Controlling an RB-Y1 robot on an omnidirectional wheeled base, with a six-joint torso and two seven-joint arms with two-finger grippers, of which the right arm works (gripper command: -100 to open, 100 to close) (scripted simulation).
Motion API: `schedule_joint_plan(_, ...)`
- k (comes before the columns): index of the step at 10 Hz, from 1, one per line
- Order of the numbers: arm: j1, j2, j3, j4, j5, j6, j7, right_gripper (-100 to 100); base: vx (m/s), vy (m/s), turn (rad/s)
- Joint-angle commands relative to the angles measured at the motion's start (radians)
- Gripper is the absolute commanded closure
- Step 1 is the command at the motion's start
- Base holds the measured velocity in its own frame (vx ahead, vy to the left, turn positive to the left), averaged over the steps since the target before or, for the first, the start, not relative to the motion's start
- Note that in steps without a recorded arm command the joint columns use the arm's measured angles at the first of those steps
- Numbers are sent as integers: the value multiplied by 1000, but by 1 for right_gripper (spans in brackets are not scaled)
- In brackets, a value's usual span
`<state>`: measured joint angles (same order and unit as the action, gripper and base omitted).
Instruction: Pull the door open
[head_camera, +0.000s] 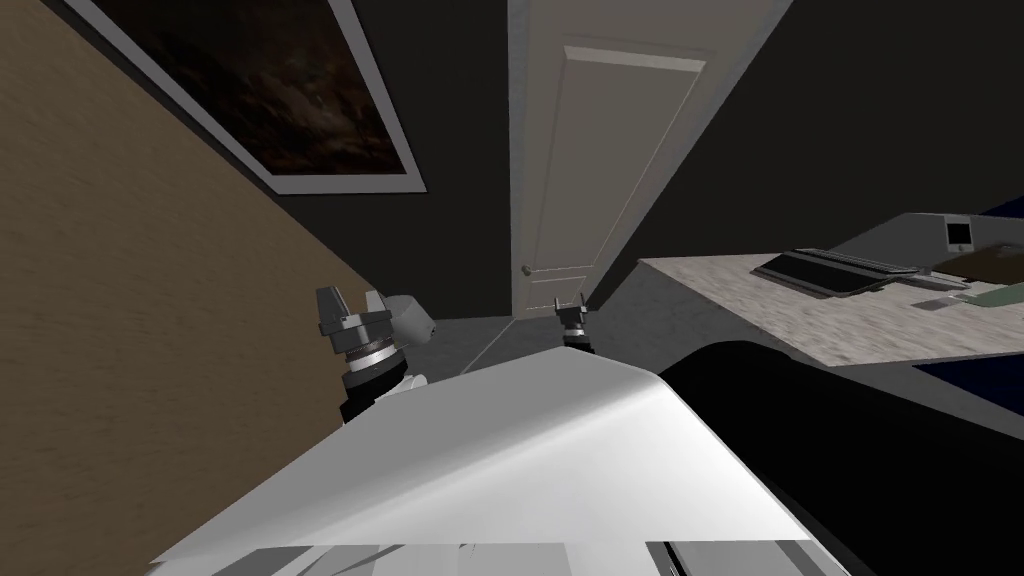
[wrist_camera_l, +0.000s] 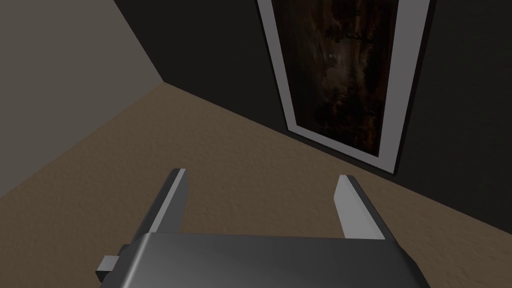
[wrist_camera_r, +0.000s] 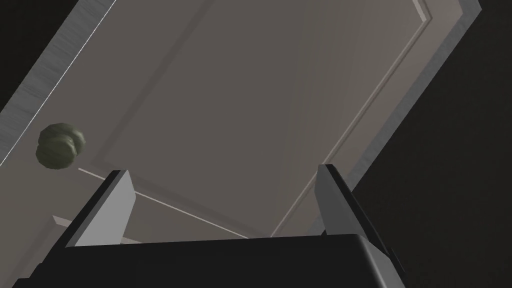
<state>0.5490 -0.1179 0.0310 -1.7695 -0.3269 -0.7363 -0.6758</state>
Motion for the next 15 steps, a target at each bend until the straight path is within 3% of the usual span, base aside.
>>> schedule_joint_plan(1,7,-2,5,21,-15,-10,-34,-100,92,4,105)
schedule_joint_plan(15,48,-26,43,264,-142,-141,-315,-100,106,-2,111)
